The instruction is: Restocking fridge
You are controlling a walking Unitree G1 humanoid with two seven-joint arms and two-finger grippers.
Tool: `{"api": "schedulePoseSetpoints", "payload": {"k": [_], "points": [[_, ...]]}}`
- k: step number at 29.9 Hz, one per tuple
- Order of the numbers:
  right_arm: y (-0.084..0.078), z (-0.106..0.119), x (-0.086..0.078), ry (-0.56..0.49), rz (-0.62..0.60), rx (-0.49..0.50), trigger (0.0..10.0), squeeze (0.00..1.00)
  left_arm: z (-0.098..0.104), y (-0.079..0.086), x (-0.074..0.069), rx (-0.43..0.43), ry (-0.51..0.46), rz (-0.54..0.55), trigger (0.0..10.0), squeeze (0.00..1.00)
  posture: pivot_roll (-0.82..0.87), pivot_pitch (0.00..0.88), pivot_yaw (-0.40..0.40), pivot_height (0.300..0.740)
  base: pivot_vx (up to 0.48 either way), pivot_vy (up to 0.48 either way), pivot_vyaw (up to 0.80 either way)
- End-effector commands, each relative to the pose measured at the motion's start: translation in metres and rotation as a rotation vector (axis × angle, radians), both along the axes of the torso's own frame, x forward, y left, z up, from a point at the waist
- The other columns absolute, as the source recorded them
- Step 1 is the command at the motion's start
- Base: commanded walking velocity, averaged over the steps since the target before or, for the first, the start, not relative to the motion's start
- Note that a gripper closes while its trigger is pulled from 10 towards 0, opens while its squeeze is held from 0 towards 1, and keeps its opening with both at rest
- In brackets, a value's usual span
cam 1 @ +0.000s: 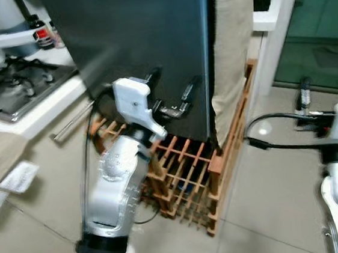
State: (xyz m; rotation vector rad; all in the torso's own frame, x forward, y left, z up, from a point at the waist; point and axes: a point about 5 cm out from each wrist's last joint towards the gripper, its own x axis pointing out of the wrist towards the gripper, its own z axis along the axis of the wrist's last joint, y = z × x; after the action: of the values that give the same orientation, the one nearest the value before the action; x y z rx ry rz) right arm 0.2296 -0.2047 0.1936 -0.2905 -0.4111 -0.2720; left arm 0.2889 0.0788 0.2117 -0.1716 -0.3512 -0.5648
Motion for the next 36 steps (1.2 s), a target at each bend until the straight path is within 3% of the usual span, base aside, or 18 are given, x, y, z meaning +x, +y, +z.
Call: {"api": "schedulePoseSetpoints", "payload": {"k": [1, 5, 9, 18, 31, 36], "points": [[-0.006, 0.003, 0.002, -0.004, -0.020, -0.008, 10.0, 0.00, 0.013, -0.008, 0.008, -0.037, 0.012, -0.017, 10.0, 0.00, -0.27, 0.048, 0.082, 0.723, 0.000, 0.000, 0.00], [-0.007, 0.008, 0.008, -0.022, -0.020, -0.015, 10.0, 0.00, 0.020, -0.007, 0.021, -0.046, 0.042, 0.028, 10.0, 0.00, -0.27, 0.048, 0.082, 0.723, 0.000, 0.000, 0.00], [-0.007, 0.010, 0.010, -0.026, -0.019, -0.022, 10.0, 0.00, 0.018, -0.009, 0.021, -0.057, 0.050, 0.023, 10.0, 0.00, -0.28, 0.057, 0.093, 0.723, 0.000, 0.000, -0.79], [-0.005, 0.010, 0.012, -0.024, -0.002, -0.021, 10.0, 0.00, 0.015, -0.008, 0.018, -0.105, 0.089, 0.030, 10.0, 0.00, -0.28, 0.060, 0.093, 0.723, 0.000, 0.000, 0.00], [-0.005, 0.009, 0.013, -0.019, 0.001, -0.024, 10.0, 0.00, 0.019, -0.012, 0.017, -0.104, 0.072, -0.017, 10.0, 0.00, -0.28, 0.066, 0.089, 0.723, 0.041, -0.456, 0.00], [-0.005, 0.009, 0.014, -0.020, 0.002, -0.025, 10.0, 0.00, 0.022, -0.013, 0.020, -0.122, 0.074, -0.013, 10.0, 0.00, -0.28, 0.067, 0.090, 0.723, 0.060, 0.000, 0.00]]}}
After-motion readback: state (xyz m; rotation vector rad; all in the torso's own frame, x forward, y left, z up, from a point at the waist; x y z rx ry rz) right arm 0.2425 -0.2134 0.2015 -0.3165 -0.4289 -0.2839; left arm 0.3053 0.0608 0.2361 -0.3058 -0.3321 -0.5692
